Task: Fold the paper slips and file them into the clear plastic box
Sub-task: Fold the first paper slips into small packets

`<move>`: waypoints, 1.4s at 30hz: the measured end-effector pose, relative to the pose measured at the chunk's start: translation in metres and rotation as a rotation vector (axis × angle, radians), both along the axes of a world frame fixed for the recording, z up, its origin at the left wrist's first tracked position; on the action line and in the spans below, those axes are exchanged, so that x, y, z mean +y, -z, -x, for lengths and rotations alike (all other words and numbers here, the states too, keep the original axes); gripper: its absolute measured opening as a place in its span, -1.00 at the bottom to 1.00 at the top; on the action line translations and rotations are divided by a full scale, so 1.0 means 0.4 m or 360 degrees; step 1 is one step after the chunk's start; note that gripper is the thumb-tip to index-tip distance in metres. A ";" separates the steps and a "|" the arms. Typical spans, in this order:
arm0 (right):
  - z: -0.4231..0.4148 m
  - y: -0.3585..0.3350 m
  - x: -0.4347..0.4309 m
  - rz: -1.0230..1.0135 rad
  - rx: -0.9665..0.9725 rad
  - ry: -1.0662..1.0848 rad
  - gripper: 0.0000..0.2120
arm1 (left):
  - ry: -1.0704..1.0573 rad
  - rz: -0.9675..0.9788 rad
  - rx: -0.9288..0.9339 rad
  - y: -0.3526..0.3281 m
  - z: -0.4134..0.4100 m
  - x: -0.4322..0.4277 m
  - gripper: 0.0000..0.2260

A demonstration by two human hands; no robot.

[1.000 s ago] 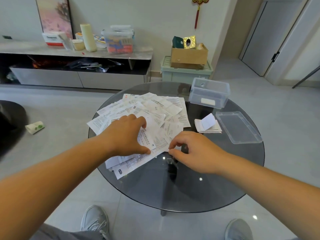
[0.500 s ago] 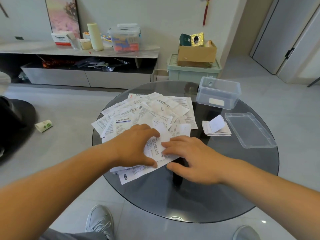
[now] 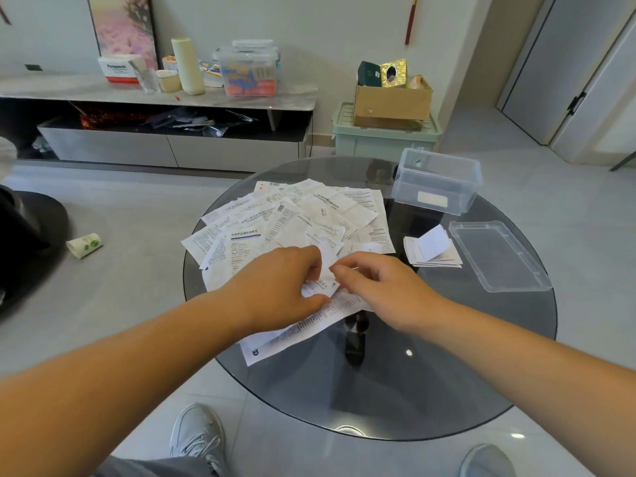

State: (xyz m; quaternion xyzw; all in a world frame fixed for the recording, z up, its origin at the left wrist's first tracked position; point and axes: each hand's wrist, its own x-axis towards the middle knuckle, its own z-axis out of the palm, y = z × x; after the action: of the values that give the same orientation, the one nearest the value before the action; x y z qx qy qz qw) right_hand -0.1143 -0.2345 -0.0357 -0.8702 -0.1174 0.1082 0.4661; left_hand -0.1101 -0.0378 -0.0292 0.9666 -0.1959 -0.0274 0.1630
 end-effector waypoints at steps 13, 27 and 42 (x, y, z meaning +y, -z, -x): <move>-0.032 -0.038 -0.027 0.0034 -0.0069 0.0272 -0.80 | -0.0118 0.0416 0.0053 -0.072 0.003 0.015 -0.55; 0.047 0.003 -0.248 0.0601 -0.0043 0.0157 -0.93 | 0.0486 -0.0275 -0.0108 0.016 0.014 -0.072 -0.49; 0.128 0.022 -0.292 0.0571 -0.0417 -0.0188 -0.88 | 0.0890 -0.0182 -0.0039 0.021 0.113 -0.150 -0.25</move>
State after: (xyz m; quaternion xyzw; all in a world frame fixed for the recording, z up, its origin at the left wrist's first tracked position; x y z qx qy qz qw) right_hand -0.1655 -0.3513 -0.0444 -0.9374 -0.2064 0.0405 0.2775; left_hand -0.1553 -0.0978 -0.0376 0.8829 -0.4550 -0.0705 0.0918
